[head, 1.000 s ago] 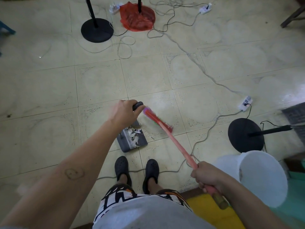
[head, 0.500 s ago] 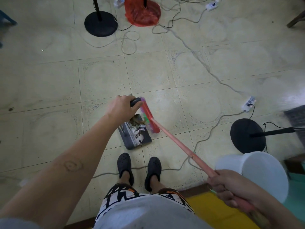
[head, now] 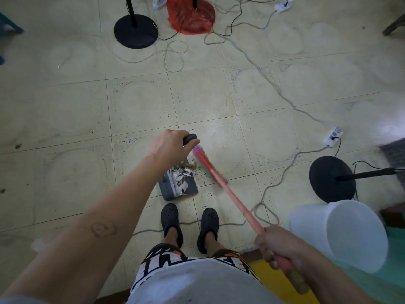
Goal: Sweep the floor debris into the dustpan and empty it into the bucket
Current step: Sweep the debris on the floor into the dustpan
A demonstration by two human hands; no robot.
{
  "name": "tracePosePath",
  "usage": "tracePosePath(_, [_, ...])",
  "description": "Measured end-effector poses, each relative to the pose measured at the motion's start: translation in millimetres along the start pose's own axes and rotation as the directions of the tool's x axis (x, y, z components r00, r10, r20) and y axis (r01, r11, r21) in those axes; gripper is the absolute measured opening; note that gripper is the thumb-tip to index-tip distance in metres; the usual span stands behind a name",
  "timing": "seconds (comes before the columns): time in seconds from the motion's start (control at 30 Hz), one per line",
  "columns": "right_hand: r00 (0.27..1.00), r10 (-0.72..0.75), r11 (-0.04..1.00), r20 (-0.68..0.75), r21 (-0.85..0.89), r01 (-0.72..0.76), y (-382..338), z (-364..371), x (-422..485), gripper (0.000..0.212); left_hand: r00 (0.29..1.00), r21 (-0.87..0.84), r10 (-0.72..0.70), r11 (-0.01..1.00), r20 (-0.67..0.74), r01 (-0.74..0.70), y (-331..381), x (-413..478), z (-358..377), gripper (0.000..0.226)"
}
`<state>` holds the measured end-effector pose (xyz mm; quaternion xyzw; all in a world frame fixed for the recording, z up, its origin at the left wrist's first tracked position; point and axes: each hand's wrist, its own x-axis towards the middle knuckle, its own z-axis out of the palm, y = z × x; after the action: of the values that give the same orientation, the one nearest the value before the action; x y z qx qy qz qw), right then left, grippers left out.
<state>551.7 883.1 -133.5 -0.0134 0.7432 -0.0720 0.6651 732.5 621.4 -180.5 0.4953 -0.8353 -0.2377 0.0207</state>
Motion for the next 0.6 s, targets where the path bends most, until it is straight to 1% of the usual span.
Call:
tracePosePath(0.07, [0.991,0.068,0.958,0.116,0.268,-0.097,-1,-4,-2,0.007,1.0,-0.012,-0.006,1.0,0.007,0.006,-2,1,1,0.043])
tracePosePath(0.1, [0.985,0.07,0.926,0.156,0.357,-0.122,1,-7,-6,0.007,1.0,-0.021,-0.013,1.0,0.011,0.014,-5,1,1,0.044])
tracePosePath(0.17, [0.98,0.05,0.903,0.192,0.41,-0.126,7,-11,-18,0.008,0.999,-0.03,-0.032,0.999,0.017,0.032,-10,1,0,0.045])
tracePosePath(0.27, [0.986,-0.008,0.949,0.167,0.312,-0.045,13,-5,-37,0.01,0.999,-0.016,-0.049,0.999,0.019,0.049,-20,-2,-6,0.044])
tracePosePath(0.37, [0.992,-0.035,0.979,0.119,0.203,0.01,9,0,-53,0.009,0.998,-0.027,-0.05,0.998,0.031,0.05,-28,-6,-14,0.037])
tracePosePath(0.47, [0.996,-0.068,0.992,0.06,0.109,0.061,0,1,-60,0.01,0.999,-0.036,-0.039,0.999,0.035,0.04,-33,-7,-20,0.038])
tracePosePath(0.6, [0.995,-0.102,0.994,-0.015,0.03,0.102,-6,4,-56,0.009,0.999,-0.049,-0.025,0.998,0.048,0.028,-38,-9,-27,0.041])
